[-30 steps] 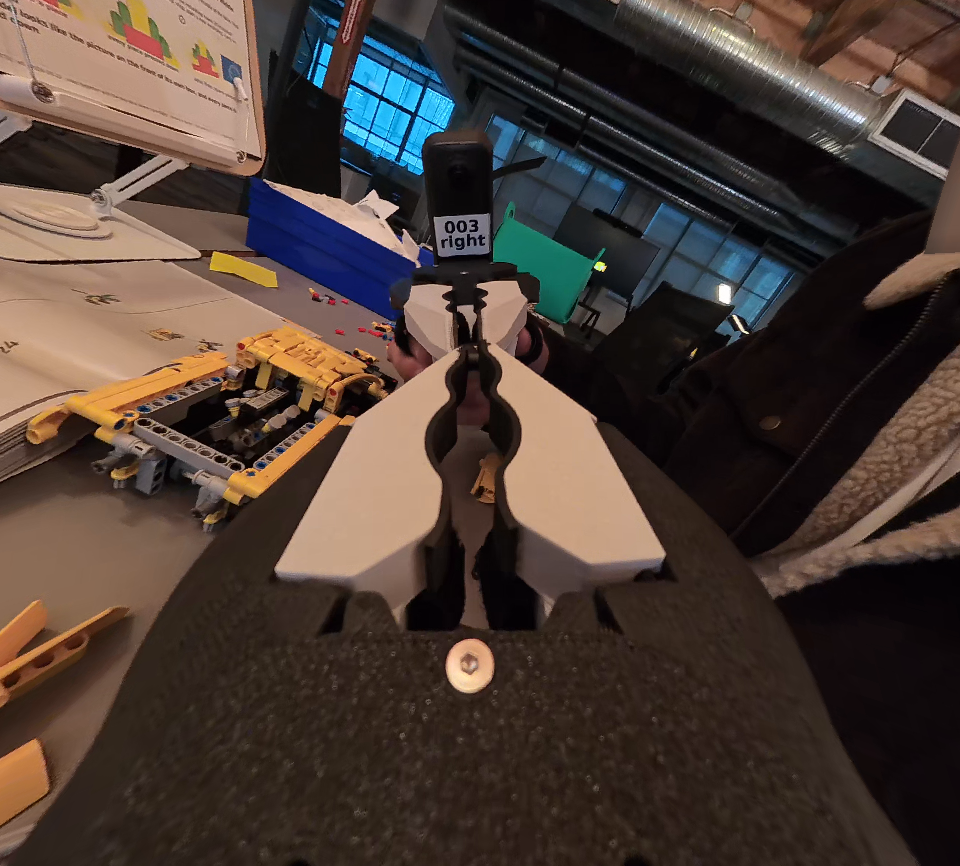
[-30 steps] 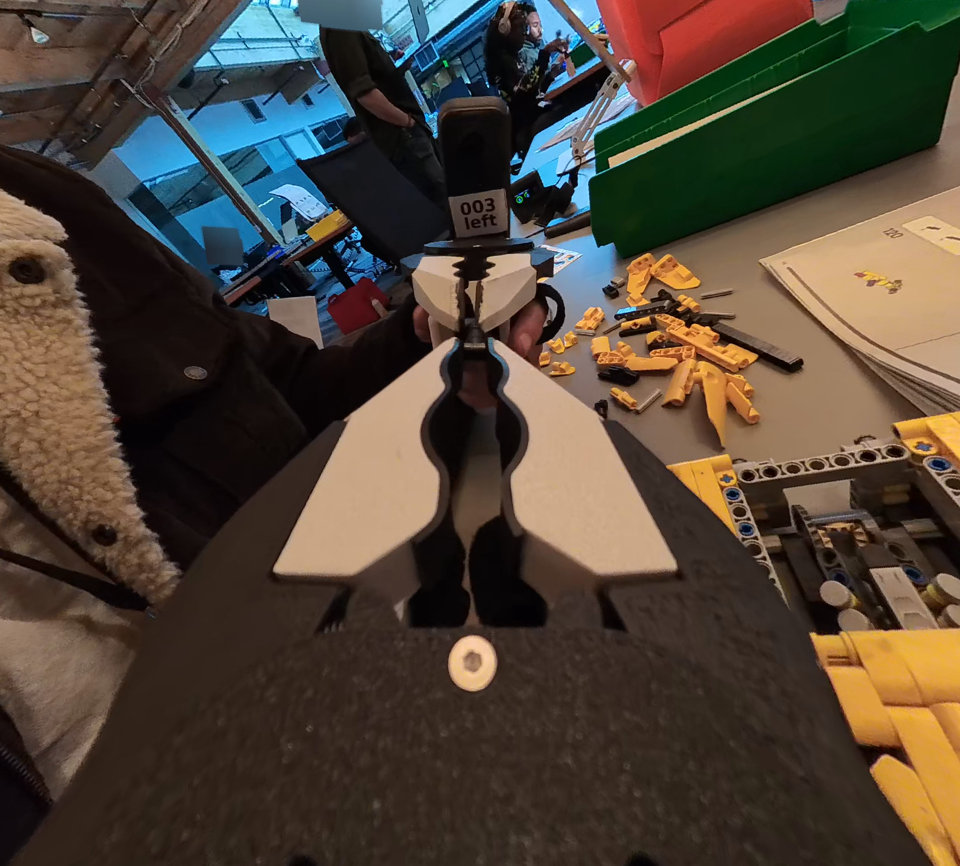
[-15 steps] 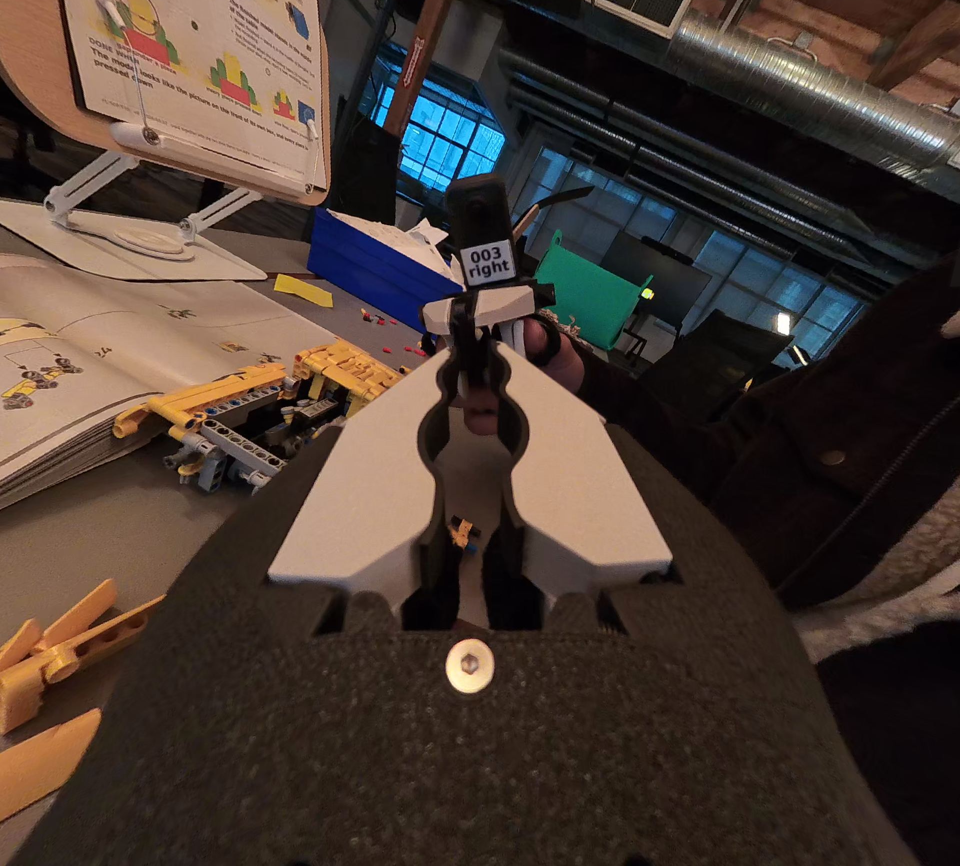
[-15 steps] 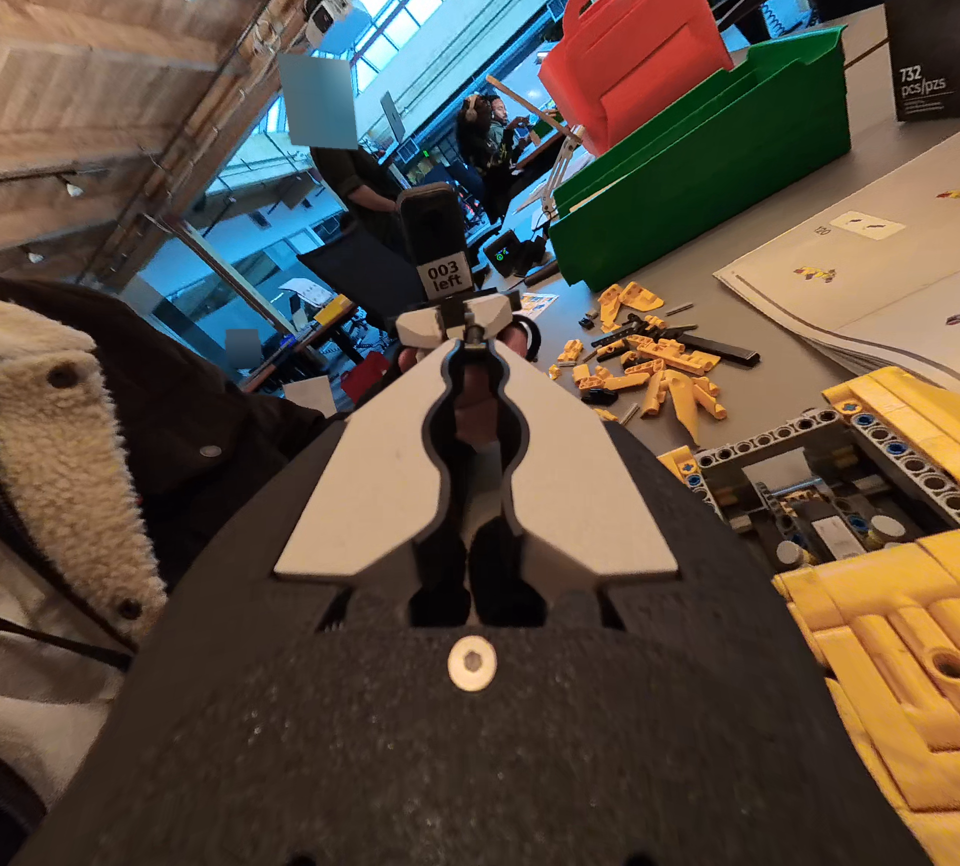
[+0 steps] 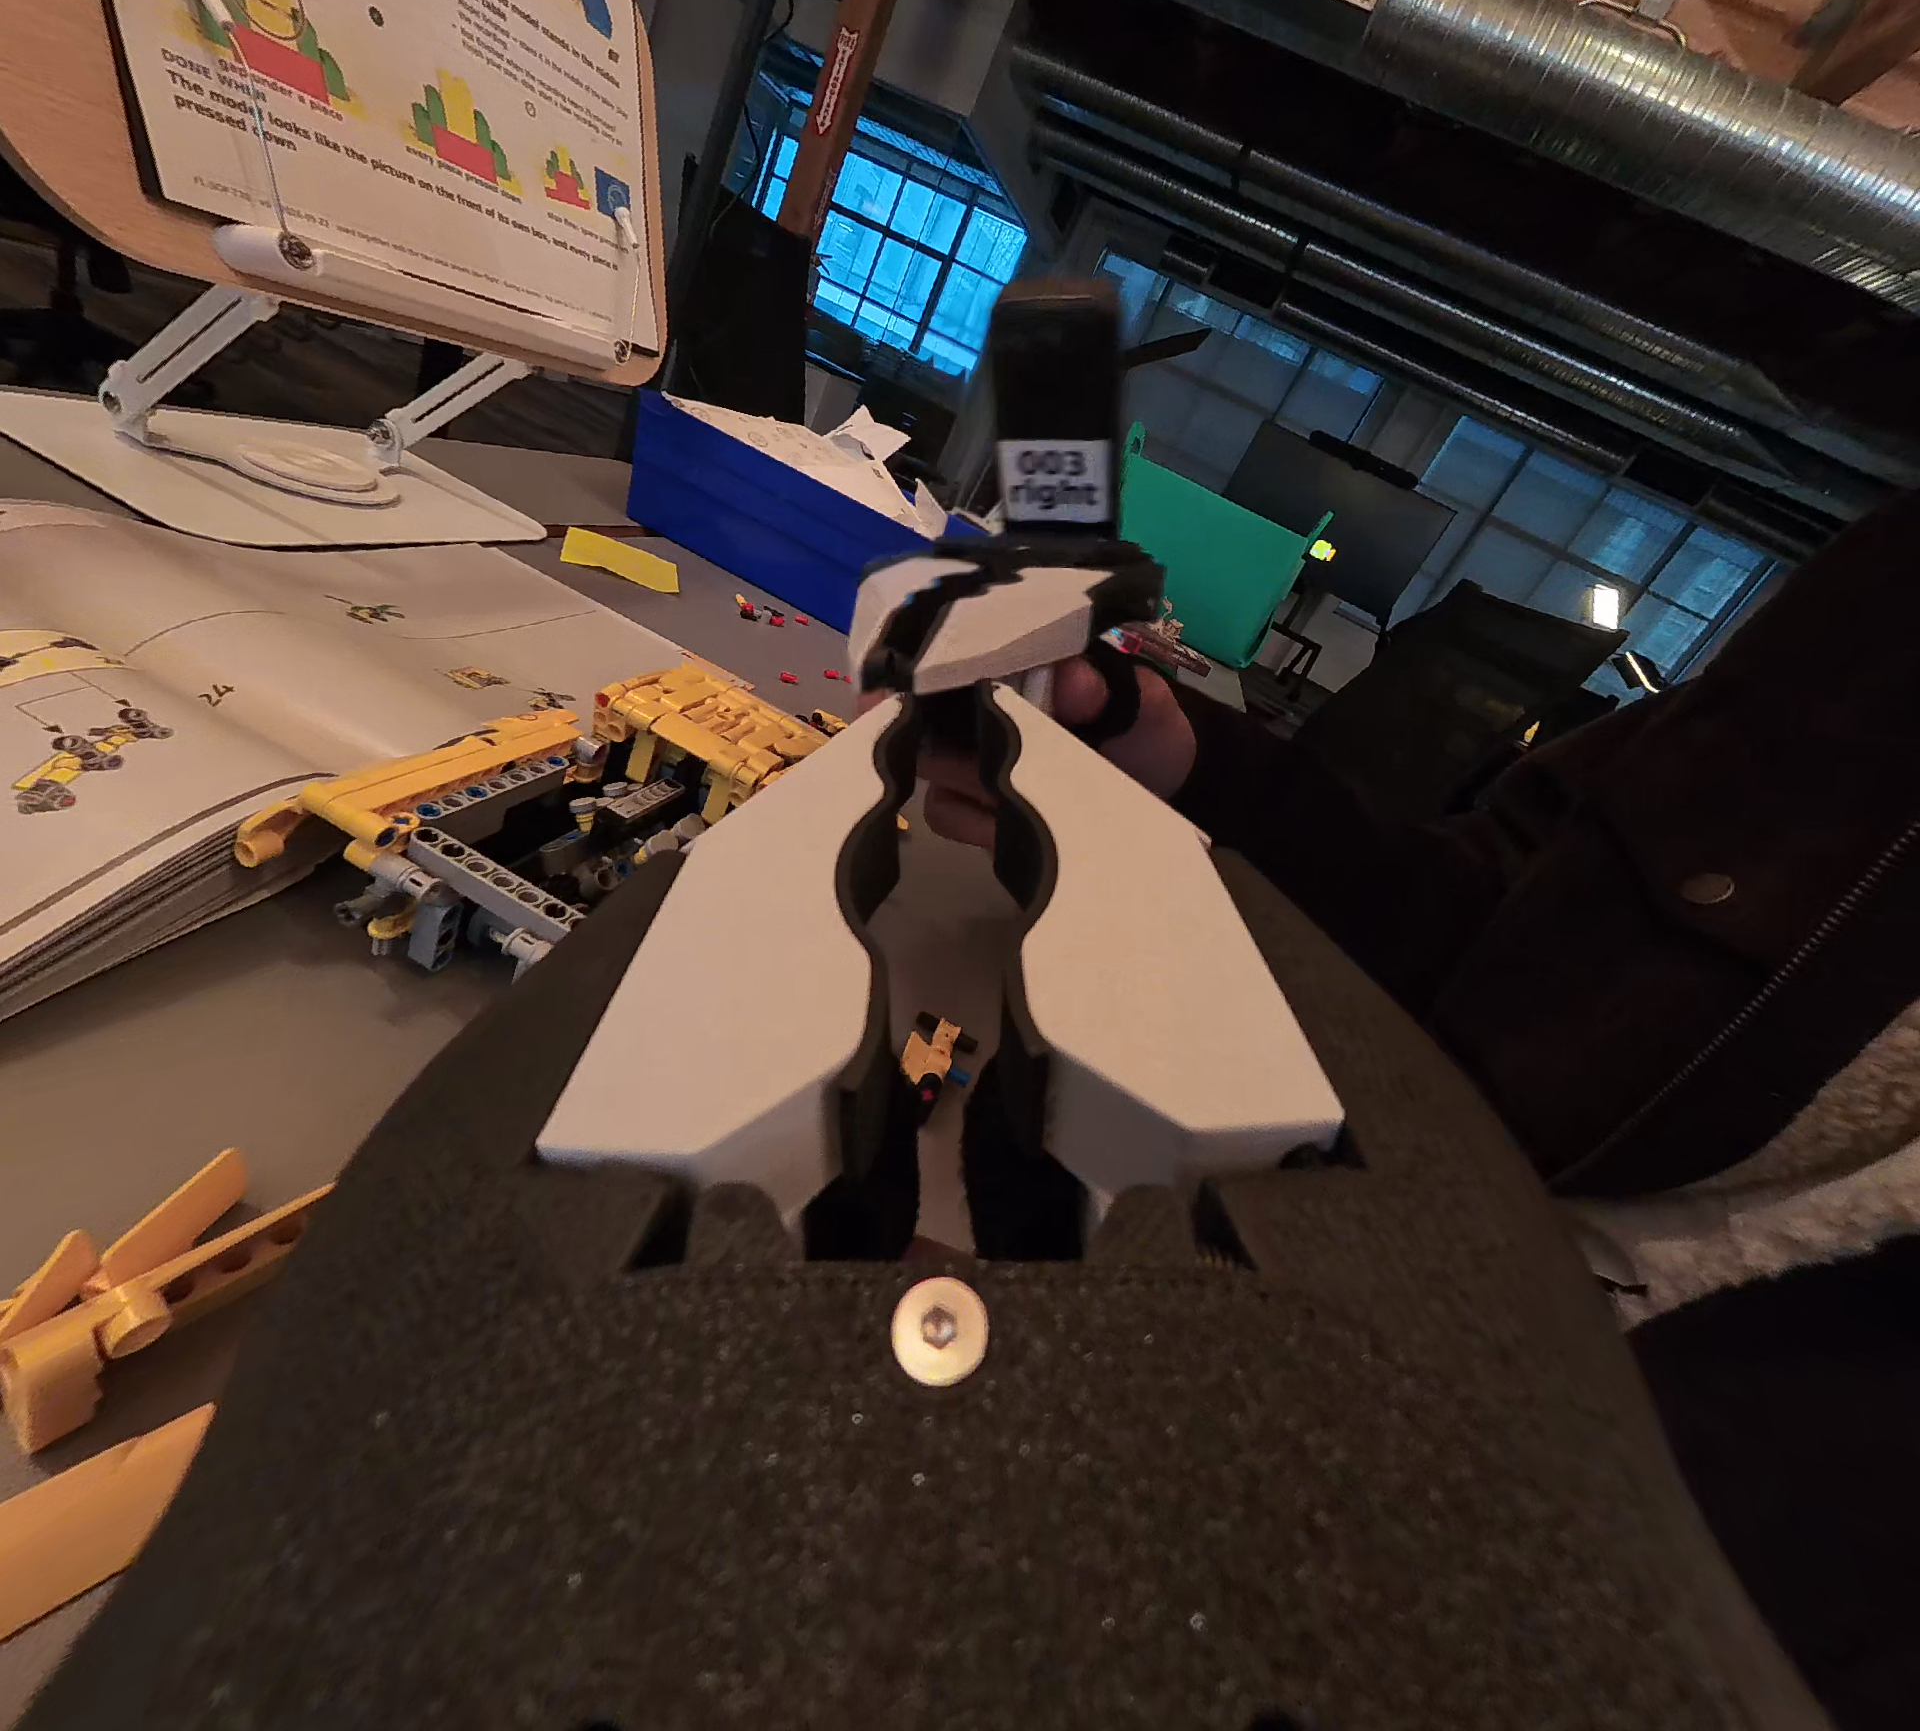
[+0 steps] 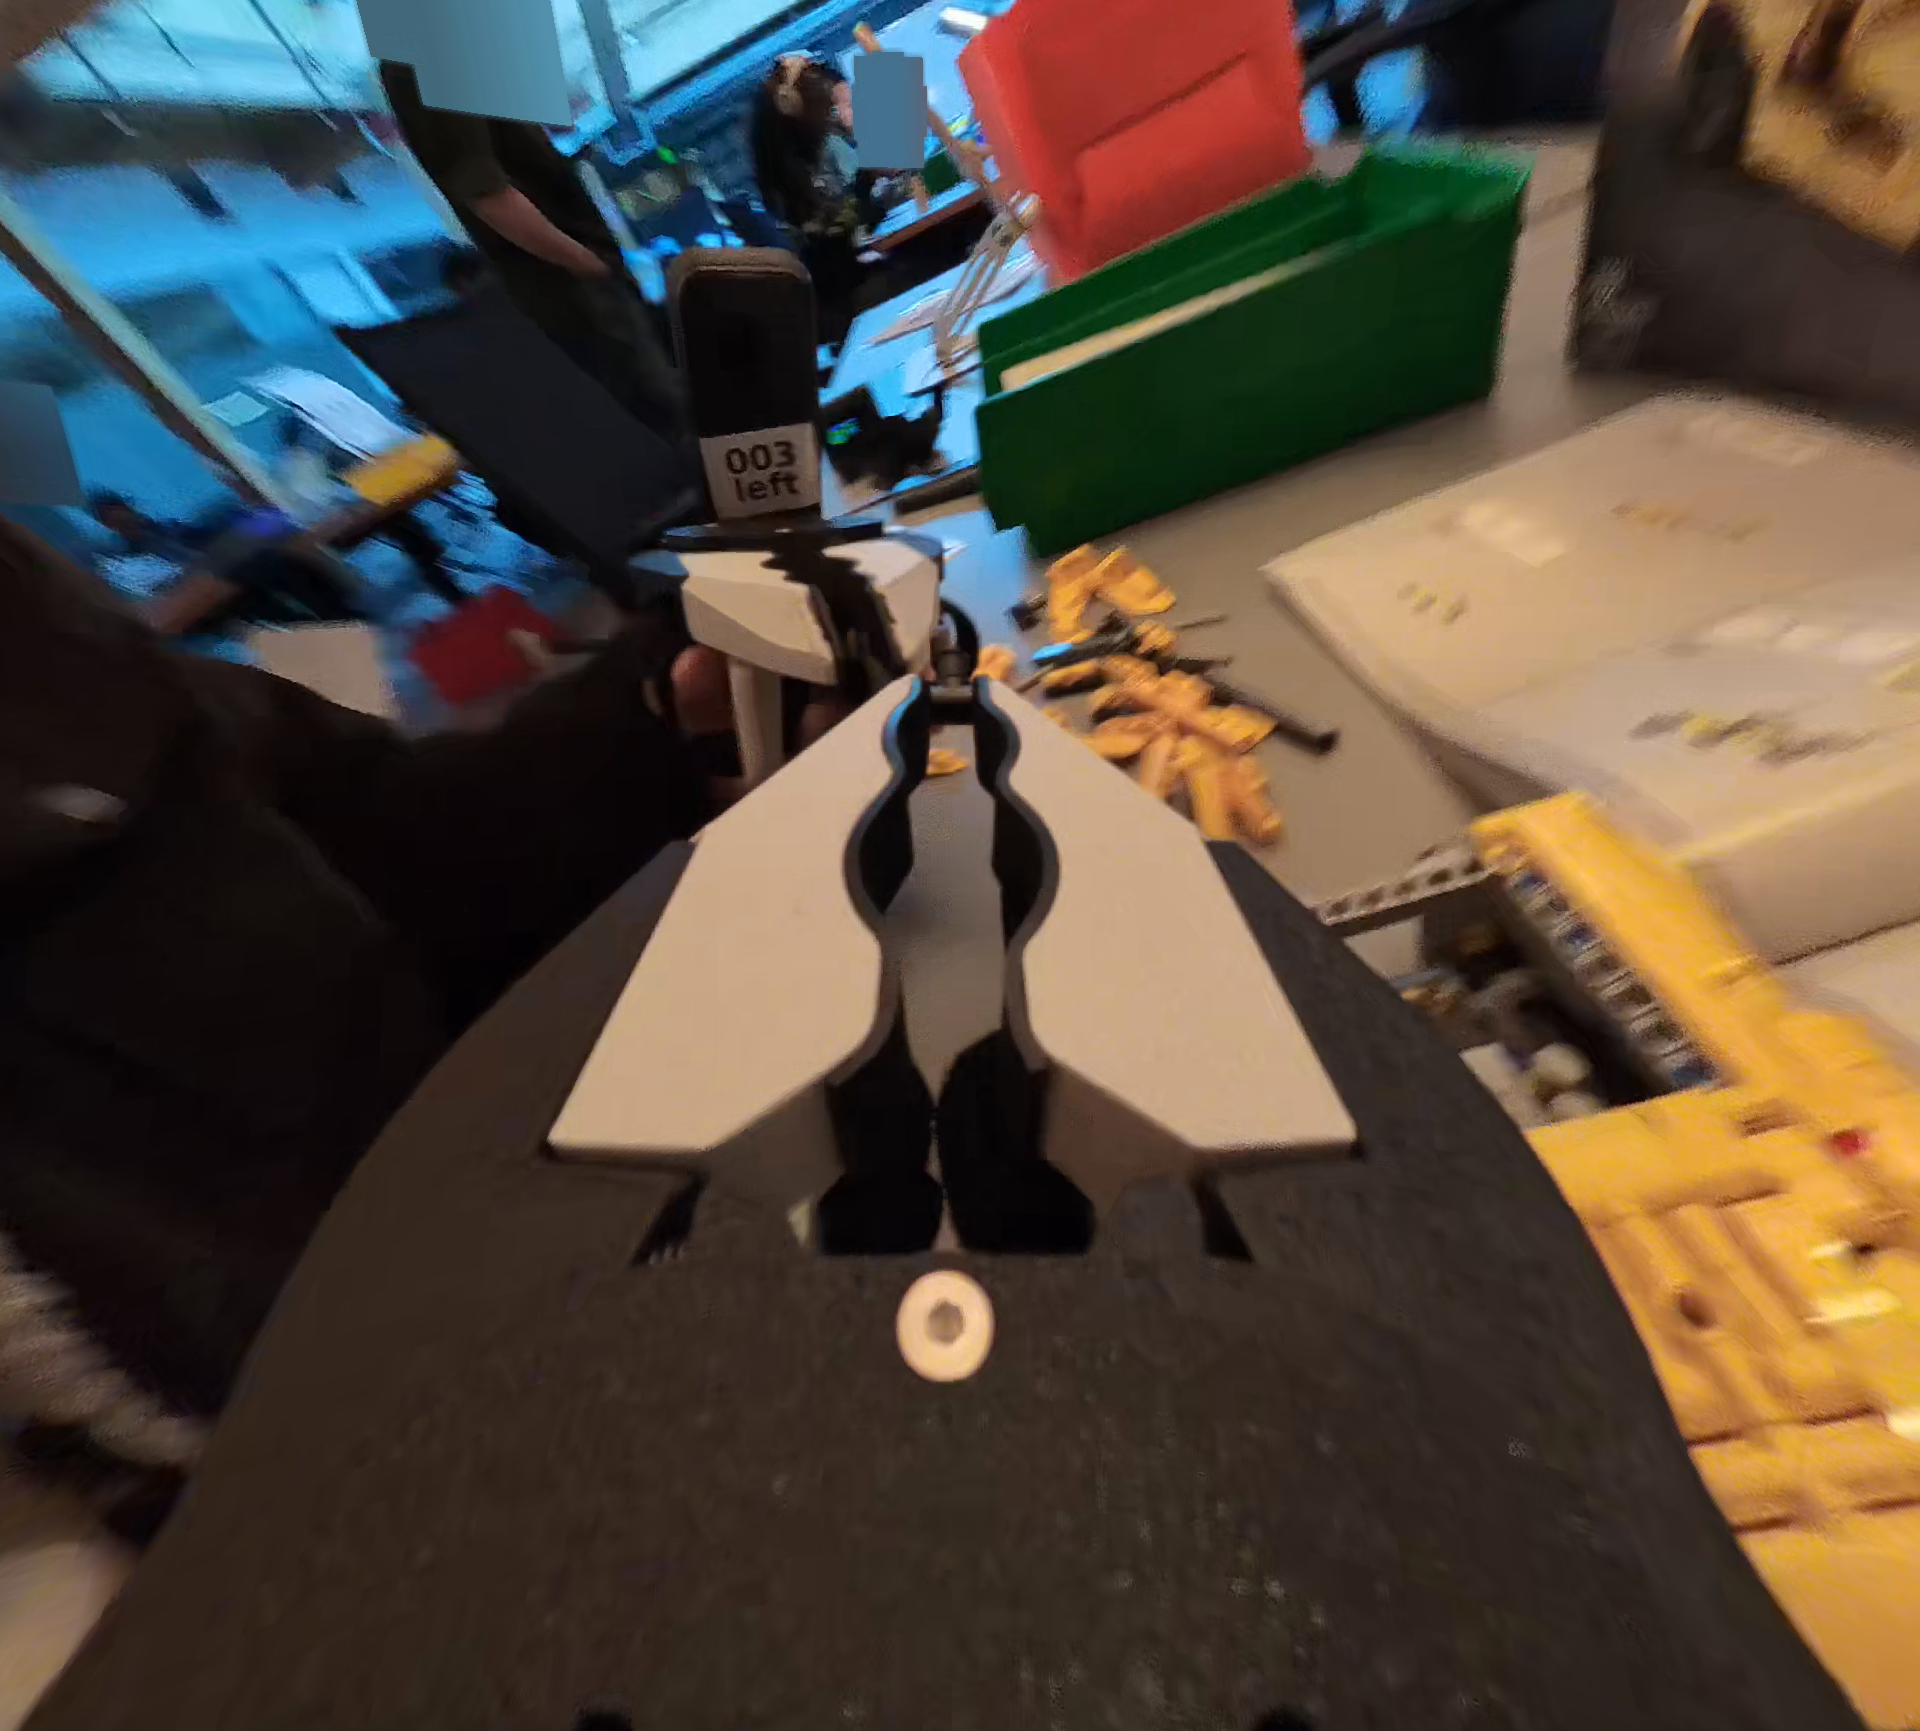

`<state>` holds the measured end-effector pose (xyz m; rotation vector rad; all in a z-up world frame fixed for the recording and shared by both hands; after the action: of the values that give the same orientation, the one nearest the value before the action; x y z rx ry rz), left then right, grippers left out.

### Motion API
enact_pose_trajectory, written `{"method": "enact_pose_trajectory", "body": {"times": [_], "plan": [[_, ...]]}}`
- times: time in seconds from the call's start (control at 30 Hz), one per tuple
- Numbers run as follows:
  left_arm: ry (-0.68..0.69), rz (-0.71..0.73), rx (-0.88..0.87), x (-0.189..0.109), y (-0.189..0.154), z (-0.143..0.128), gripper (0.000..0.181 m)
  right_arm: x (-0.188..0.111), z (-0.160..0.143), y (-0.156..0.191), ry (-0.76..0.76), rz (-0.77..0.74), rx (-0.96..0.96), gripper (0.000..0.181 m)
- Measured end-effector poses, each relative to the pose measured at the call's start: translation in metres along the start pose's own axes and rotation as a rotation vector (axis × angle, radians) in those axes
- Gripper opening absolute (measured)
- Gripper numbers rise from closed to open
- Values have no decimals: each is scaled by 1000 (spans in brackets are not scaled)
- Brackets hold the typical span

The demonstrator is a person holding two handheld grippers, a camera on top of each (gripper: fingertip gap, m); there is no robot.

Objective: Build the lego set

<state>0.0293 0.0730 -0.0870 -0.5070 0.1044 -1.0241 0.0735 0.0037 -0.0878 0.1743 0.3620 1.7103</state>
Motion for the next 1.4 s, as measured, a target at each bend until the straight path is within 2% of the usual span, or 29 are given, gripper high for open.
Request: {"method": "enact_pose_trajectory", "body": {"times": [0.07,0.2,0.27,0.33,0.4,0.53,0.83,1.1,1.4], "plan": [[1,6,-10,0,2,0,10,0,6,8,-5,-82,-240,6],[9,26,-77,0,9,-3,10,4,5,19,96,-326,-820,6],[7,-67,-168,3,1,-5,14,8,1,23,157,-455,-1097,7],[2,-94,-206,3,0,-4,17,11,-1,28,155,-544,-1292,6],[-29,-76,-224,0,5,0,18,13,-1,31,152,-606,-1400,6],[-86,-100,-297,-7,10,8,11,14,-2,29,161,-616,-1402,6],[-61,-104,-318,-6,12,5,9,17,-6,31,197,-667,-1556,6],[-17,-83,-385,-7,20,-1,7,20,-13,26,289,-689,-1659,6],[11,-58,-445,-10,28,-8,5,25,-22,22,337,-723,-1642,6]]}}
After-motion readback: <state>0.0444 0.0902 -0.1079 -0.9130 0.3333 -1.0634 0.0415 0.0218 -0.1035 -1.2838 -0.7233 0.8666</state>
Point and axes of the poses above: each gripper's, where its closed fingertips meet, x out along the fingers, z out of its top, y = z × x across the jaws, the point moved 4 cm from there along -x, back along the fingers, and after that the axes turned 2 degrees about -x, right-handed, at the moved point
